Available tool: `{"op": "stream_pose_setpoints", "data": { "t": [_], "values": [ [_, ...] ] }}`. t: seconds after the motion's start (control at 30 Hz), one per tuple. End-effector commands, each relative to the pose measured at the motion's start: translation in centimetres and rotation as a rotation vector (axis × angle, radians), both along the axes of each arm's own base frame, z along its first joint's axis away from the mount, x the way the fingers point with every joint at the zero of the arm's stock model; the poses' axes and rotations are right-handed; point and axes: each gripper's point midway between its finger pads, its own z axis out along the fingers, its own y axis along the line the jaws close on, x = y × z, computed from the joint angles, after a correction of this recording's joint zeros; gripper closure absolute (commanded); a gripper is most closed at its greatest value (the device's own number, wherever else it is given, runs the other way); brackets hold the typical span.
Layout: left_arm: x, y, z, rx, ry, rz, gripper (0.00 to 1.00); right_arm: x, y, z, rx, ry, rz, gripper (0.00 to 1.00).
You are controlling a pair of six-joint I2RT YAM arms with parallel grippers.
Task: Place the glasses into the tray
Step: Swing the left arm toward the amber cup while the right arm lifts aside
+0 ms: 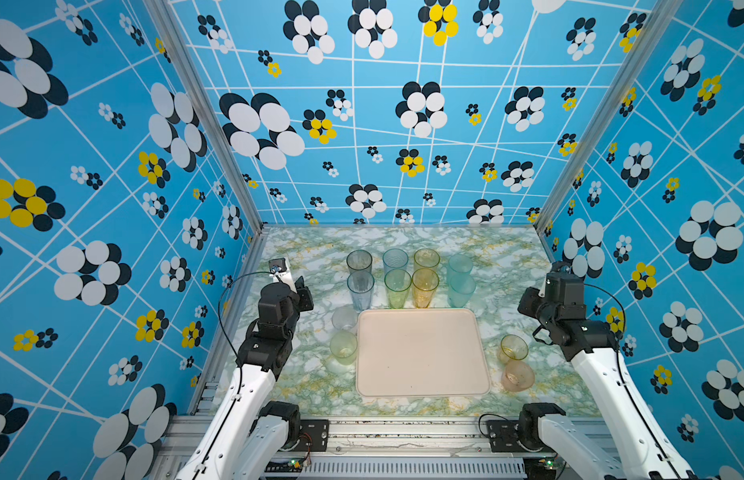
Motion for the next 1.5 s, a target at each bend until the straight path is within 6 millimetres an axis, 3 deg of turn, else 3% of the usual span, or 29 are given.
{"op": "stream_pose_setpoints", "data": {
  "t": [0.0,0.23,0.37,0.63,0.93,1.13,1.2,1.3,1.47],
  "values": [
    [0.5,-1.1,-0.1,-0.033,0.072,-0.042,0.70,-4.5,-1.0,-2.8,-0.010,0.232,-0.076,0.64],
    [1.7,-2.2,0.1,-0.069,0.082,-0.087,0.71,-4.9,-0.3,-7.0,0.039,0.349,-0.076,0.65],
    [1.3,-2.2,-0.2,-0.058,0.095,-0.091,0.70,-5.2,-0.2,-8.4,0.051,0.389,-0.080,0.65],
    [1.2,-2.1,-0.1,-0.050,0.098,-0.091,0.69,-5.3,-0.3,-8.9,0.076,0.409,-0.093,0.65],
    [1.3,-3.4,0.2,-0.073,0.127,-0.162,0.70,-5.2,0.1,-9.3,0.109,0.433,-0.072,0.64],
    [1.2,-4.1,0.5,-0.081,0.133,-0.199,0.72,-4.9,0.8,-7.5,0.131,0.401,-0.027,0.65],
    [0.9,-5.6,1.3,-0.078,0.140,-0.266,0.76,-4.6,1.0,-6.3,0.144,0.358,-0.020,0.64],
    [0.0,-10.2,2.9,-0.065,0.175,-0.439,0.82,-3.5,1.2,-4.4,0.156,0.279,-0.017,0.60],
    [-2.9,-21.0,4.5,0.050,0.234,-0.737,0.86,-0.5,1.0,-0.8,0.137,0.181,0.007,0.54]
  ]
}}
